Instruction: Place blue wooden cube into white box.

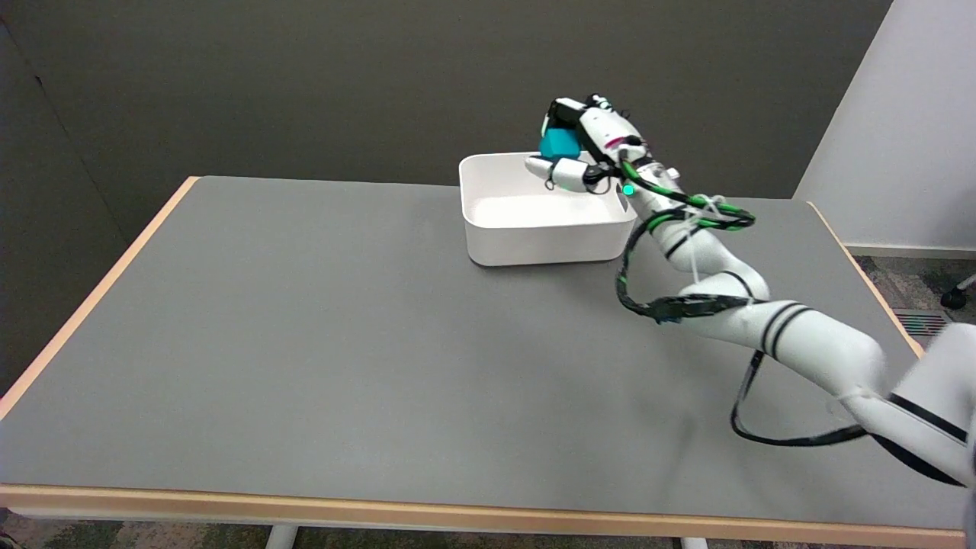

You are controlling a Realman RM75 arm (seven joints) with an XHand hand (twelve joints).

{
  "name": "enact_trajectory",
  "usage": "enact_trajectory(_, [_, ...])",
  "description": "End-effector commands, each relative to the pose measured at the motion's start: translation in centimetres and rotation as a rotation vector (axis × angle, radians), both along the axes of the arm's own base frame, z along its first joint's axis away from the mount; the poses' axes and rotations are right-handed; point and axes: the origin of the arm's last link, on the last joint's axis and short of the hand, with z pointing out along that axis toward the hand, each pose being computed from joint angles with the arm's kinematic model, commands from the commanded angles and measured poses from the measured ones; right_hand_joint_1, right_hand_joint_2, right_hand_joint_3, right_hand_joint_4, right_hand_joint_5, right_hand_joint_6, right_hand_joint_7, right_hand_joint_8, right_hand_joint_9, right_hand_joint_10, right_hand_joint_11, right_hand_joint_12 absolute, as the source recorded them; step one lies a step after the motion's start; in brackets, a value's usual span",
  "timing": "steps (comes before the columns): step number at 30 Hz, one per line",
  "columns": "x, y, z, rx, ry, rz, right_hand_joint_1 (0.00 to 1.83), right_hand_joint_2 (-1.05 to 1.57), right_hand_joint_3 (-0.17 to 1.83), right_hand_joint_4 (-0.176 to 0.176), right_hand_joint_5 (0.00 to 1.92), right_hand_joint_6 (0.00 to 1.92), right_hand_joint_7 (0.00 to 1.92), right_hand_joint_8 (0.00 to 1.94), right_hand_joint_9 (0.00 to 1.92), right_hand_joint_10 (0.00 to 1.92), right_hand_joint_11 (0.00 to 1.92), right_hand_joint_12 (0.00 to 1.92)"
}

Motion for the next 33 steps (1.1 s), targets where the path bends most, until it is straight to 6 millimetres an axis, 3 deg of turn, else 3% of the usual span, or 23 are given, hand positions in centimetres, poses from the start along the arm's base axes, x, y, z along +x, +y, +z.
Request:
enact_trajectory(1, [0.6, -4.7, -2.6, -0.122, 0.093, -0.036, 1.12, 1.27, 0.22, -0.176, 0.51, 1.69, 0.56, 1.71, 0.76, 1.86, 0.03, 1.92])
enact_trajectory(4, [0.1, -4.7, -2.7, -0.115, 0.069, -0.075, 1.11, 1.27, 0.23, -0.173, 0.51, 1.68, 0.56, 1.70, 0.76, 1.84, 0.00, 1.92])
enact_trajectory(6, [0.0, -4.6, -2.7, -0.112, 0.059, -0.076, 0.92, 0.90, 0.80, -0.019, 0.21, 1.19, 0.48, 0.99, 0.54, 1.22, 0.00, 1.92])
enact_trajectory(8, [-0.2, -4.3, -2.6, -0.113, 0.037, -0.070, 0.58, 0.63, 0.80, 0.032, 0.04, 0.24, 0.10, 0.19, 0.11, 0.27, 0.01, 1.22])
enact_trajectory(9, [-0.1, -4.2, -2.6, -0.112, 0.029, -0.066, 0.47, 0.56, 0.77, 0.044, 0.00, 0.00, 0.00, 0.00, 0.00, 0.03, 0.01, 0.99])
enact_trajectory(11, [0.0, -3.9, -2.5, -0.109, 0.016, -0.058, 0.39, 0.54, 0.68, 0.053, 0.00, 0.00, 0.00, 0.00, 0.00, 0.00, 0.00, 0.86])
enact_trajectory(16, [-0.2, -2.8, -1.7, -0.122, -0.033, -0.041, 0.31, 0.49, 0.82, 0.060, 0.00, 0.00, 0.00, 0.00, 0.00, 0.00, 0.00, 0.83])
enact_trajectory(19, [-0.9, -1.0, -0.9, -0.113, -0.111, -0.034, 0.29, 0.51, 0.83, 0.055, 0.00, 0.00, 0.00, 0.00, 0.00, 0.00, 0.00, 0.83])
enact_trajectory(22, [-0.6, 2.2, 0.2, -0.078, -0.413, 0.029, 0.28, 0.53, 0.85, 0.052, 0.00, 0.00, 0.00, 0.00, 0.00, 0.00, 0.00, 0.79])
enact_trajectory(25, [-1.9, 7.4, 2.5, -0.069, -0.864, 0.096, 0.22, 0.57, 0.95, 0.051, 0.00, 0.00, 0.00, 0.00, 0.00, 0.15, 0.00, 0.83])
enact_trajectory(27, [-3.0, 10.9, 4.2, -0.098, -1.044, 0.149, 0.27, 0.66, 0.95, 0.072, 0.05, 0.22, 0.05, 0.16, 0.10, 0.41, 0.01, 0.97])
enact_trajectory(30, [-6.3, 17.6, 6.8, -0.256, -1.180, 0.237, 0.31, 0.71, 1.04, 0.107, 0.17, 0.45, 0.25, 0.36, 0.25, 0.63, 0.10, 1.03])
enact_trajectory(32, [-8.8, 22.9, 7.9, -0.384, -1.211, 0.299, 0.38, 0.77, 0.93, 0.129, 0.26, 0.55, 0.37, 0.45, 0.33, 0.71, 0.15, 1.10])
enact_trajectory(33, [-9.3, 24.6, 8.1, -0.413, -1.215, 0.341, 0.38, 0.75, 0.99, 0.136, 0.27, 0.60, 0.38, 0.50, 0.34, 0.72, 0.17, 1.11])
